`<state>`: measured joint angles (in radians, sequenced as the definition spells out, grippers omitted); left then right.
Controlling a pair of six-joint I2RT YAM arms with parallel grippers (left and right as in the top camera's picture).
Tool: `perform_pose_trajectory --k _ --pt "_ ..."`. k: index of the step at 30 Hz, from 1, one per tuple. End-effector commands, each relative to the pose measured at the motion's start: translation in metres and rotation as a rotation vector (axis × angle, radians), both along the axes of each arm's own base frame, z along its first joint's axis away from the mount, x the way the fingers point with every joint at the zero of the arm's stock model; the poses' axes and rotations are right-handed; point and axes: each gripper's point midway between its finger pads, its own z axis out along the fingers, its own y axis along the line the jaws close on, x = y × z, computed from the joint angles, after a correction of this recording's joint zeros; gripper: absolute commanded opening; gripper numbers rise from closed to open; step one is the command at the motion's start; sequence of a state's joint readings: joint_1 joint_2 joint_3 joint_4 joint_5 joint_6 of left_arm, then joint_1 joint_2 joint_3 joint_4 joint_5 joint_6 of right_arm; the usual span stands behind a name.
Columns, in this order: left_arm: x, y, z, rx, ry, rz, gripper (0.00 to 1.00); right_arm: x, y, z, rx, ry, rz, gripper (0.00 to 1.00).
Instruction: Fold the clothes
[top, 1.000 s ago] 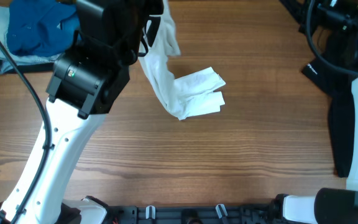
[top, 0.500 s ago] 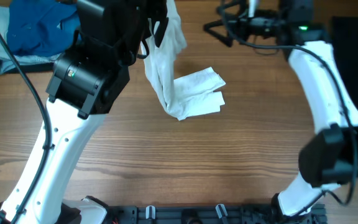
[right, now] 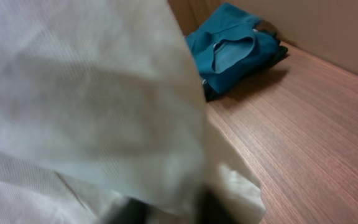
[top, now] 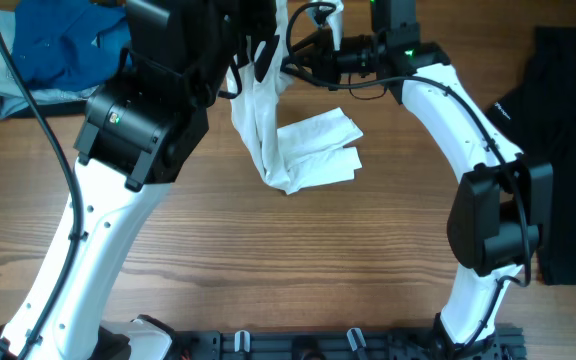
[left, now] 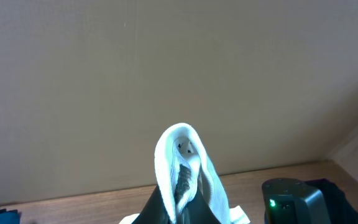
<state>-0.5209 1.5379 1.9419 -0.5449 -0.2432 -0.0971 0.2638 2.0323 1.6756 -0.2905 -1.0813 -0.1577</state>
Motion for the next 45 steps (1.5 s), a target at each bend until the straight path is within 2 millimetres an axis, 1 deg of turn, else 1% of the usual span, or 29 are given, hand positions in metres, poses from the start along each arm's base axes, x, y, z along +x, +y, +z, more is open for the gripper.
perform_pose_trajectory --k 1,2,4,5,6,7,8,9,10,12,14,18,20,21,22,24,25,26,27,28,29,31,33,34,36,39,41,42,45 --pt "-0.006 0.001 0.012 -0.005 -0.029 -0.013 0.04 0.003 -0.009 0.001 0.027 0.049 -0.010 0.05" --pt "-0.006 0.001 0.011 -0.004 -0.027 -0.013 0.04 0.006 -0.015 0.004 0.029 0.052 -0.025 0.04" --pt "-0.006 0.001 0.010 -0.001 -0.021 -0.013 0.04 0.014 -0.034 0.013 0.035 0.043 -0.067 0.04" --pt "-0.006 0.002 0.008 0.003 -0.016 -0.009 0.04 0.019 -0.050 0.023 0.043 0.042 -0.106 0.04" --pt "-0.006 0.002 0.007 0.005 -0.012 -0.008 0.04 0.022 -0.060 0.029 0.046 0.036 -0.131 0.04" --pt "-0.006 0.003 0.006 0.007 -0.009 -0.005 0.04 0.025 -0.078 0.040 0.045 0.028 -0.174 0.04" --pt "-0.005 0.004 0.005 0.010 -0.006 0.000 0.04 0.027 -0.089 0.046 0.043 0.024 -0.205 0.04" --pt "-0.005 0.004 0.005 0.010 -0.004 0.001 0.04 0.027 -0.100 0.053 0.042 0.018 -0.229 0.04" --pt "-0.005 0.004 0.004 0.011 -0.003 0.001 0.04 0.027 -0.115 0.062 0.031 0.014 -0.275 0.04" --pt "-0.005 0.004 0.004 0.012 -0.002 0.002 0.04 0.024 -0.136 0.075 0.001 0.003 -0.349 0.04" --pt "-0.005 0.004 0.004 0.013 -0.001 0.002 0.04 0.018 -0.147 0.085 -0.026 -0.016 -0.391 0.04" --pt "-0.005 0.004 0.004 0.012 -0.002 0.002 0.04 0.001 -0.159 0.115 -0.081 -0.081 -0.475 0.04" --pt "-0.005 0.005 0.005 0.011 -0.005 0.005 0.04 -0.012 -0.169 0.136 -0.106 -0.123 -0.538 0.04" --pt "-0.005 0.006 0.005 0.012 -0.007 0.012 0.04 -0.015 -0.172 0.142 -0.110 -0.136 -0.551 0.04" --pt "-0.004 0.008 0.006 0.012 -0.009 0.022 0.04 -0.022 -0.177 0.151 -0.110 -0.153 -0.567 0.04" --pt "-0.004 0.008 0.006 0.012 -0.010 0.024 0.11 -0.034 -0.186 0.166 -0.106 -0.178 -0.591 0.04" --pt "-0.004 0.008 0.006 0.012 -0.010 0.024 0.17 -0.039 -0.190 0.172 -0.104 -0.189 -0.603 0.04" --pt "-0.004 0.008 0.006 0.011 -0.010 0.024 0.25 -0.046 -0.194 0.181 -0.101 -0.207 -0.617 0.04" --pt "-0.004 0.008 0.006 0.012 -0.011 0.024 0.27 -0.054 -0.200 0.193 -0.097 -0.237 -0.634 0.04" --pt "-0.004 0.010 0.008 0.012 -0.018 0.031 0.28 -0.065 -0.205 0.208 -0.094 -0.286 -0.652 0.04" --pt "-0.004 0.011 0.010 0.009 -0.025 0.042 0.23 -0.070 -0.208 0.215 -0.092 -0.308 -0.664 0.04" --pt "-0.006 0.014 0.021 -0.009 -0.058 0.050 0.06 -0.086 -0.218 0.235 -0.097 -0.373 -0.717 0.04" --pt "-0.011 0.017 0.035 -0.034 -0.098 0.050 0.05 -0.100 -0.223 0.250 -0.102 -0.421 -0.757 0.04" --pt "-0.017 0.020 0.044 -0.048 -0.122 0.050 0.06 -0.106 -0.223 0.256 -0.104 -0.441 -0.761 0.04" --pt "-0.023 0.024 0.051 -0.057 -0.137 0.050 0.07 -0.111 -0.222 0.257 -0.109 -0.451 -0.757 0.04" --pt "-0.027 0.027 0.047 -0.037 -0.119 0.051 0.09 -0.109 -0.219 0.247 -0.110 -0.407 -0.735 0.04" --pt "-0.026 0.033 0.042 -0.007 -0.104 0.071 0.11 -0.107 -0.209 0.239 -0.098 -0.371 -0.684 0.04" --pt "-0.025 0.038 0.041 -0.002 -0.097 0.085 0.12 -0.104 -0.204 0.234 -0.096 -0.353 -0.662 0.04" --pt "-0.021 0.056 0.033 0.010 -0.064 0.125 0.14 -0.096 -0.177 0.218 -0.092 -0.305 -0.579 0.04"
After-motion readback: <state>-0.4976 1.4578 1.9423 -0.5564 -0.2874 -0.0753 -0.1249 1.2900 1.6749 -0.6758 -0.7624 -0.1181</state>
